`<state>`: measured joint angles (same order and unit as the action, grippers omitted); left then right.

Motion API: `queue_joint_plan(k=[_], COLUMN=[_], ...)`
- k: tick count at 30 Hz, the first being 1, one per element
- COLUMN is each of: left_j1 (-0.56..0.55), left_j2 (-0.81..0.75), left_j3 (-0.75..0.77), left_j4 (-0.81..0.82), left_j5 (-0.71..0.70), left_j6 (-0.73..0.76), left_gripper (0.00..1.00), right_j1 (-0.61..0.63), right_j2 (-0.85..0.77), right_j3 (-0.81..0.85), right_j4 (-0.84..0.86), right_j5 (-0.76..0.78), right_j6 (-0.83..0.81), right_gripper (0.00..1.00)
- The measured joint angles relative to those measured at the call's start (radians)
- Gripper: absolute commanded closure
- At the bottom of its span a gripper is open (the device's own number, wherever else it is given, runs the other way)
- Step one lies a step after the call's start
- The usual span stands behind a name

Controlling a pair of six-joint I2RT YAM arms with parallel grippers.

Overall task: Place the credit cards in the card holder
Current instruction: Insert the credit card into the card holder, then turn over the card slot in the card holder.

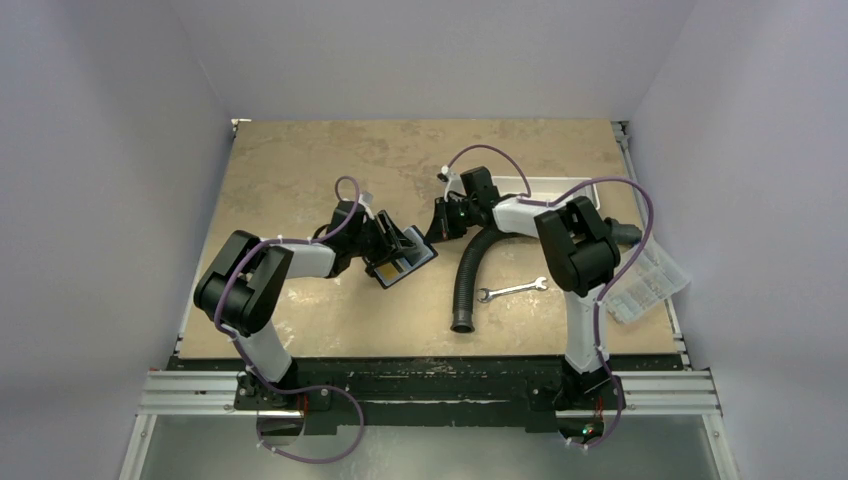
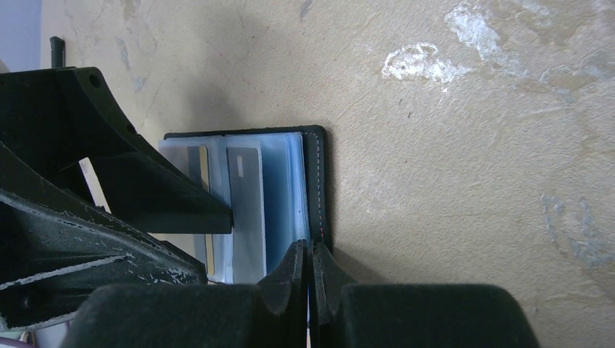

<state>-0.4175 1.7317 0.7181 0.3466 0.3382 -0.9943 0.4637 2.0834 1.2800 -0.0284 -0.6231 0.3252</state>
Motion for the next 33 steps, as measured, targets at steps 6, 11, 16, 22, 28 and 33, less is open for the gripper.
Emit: queue_joint_plan(k=[6, 11, 16, 22, 28, 33], left_j1=[-0.002, -0.002, -0.002, -0.002, -0.002, -0.002], left_j2=[0.000, 0.001, 0.001, 0.001, 0.001, 0.001], left_j3=[0.000, 0.000, -0.003, -0.008, -0.010, -0.010], left_j4=[0.000, 0.000, 0.005, 0.014, 0.018, 0.019], left_j5=[-0.004, -0.005, -0.005, -0.005, -0.005, -0.005], left_j6=[0.000, 0.000, 0.000, 0.000, 0.000, 0.000], left_gripper=[0.49, 0.50, 0.50, 0.50, 0.50, 0.47], right_j1=[0.000, 0.000, 0.000, 0.000, 0.000, 0.000], right_j2=[-0.048, -0.089, -0.094, -0.094, -0.094, -0.094], right_j3=[-0.052, -0.062, -0.069, -0.103, -0.108, -0.119], right_j4=[0.005, -0.005, -0.004, 0.011, 0.033, 0.068], right_j5=[0.005, 0.003, 0.002, -0.035, -0.066, -0.101], right_j6=[0.013, 0.015, 0.015, 0.034, 0.051, 0.074], right_gripper=[0.90, 0.87, 0.79, 0.74, 0.76, 0.77])
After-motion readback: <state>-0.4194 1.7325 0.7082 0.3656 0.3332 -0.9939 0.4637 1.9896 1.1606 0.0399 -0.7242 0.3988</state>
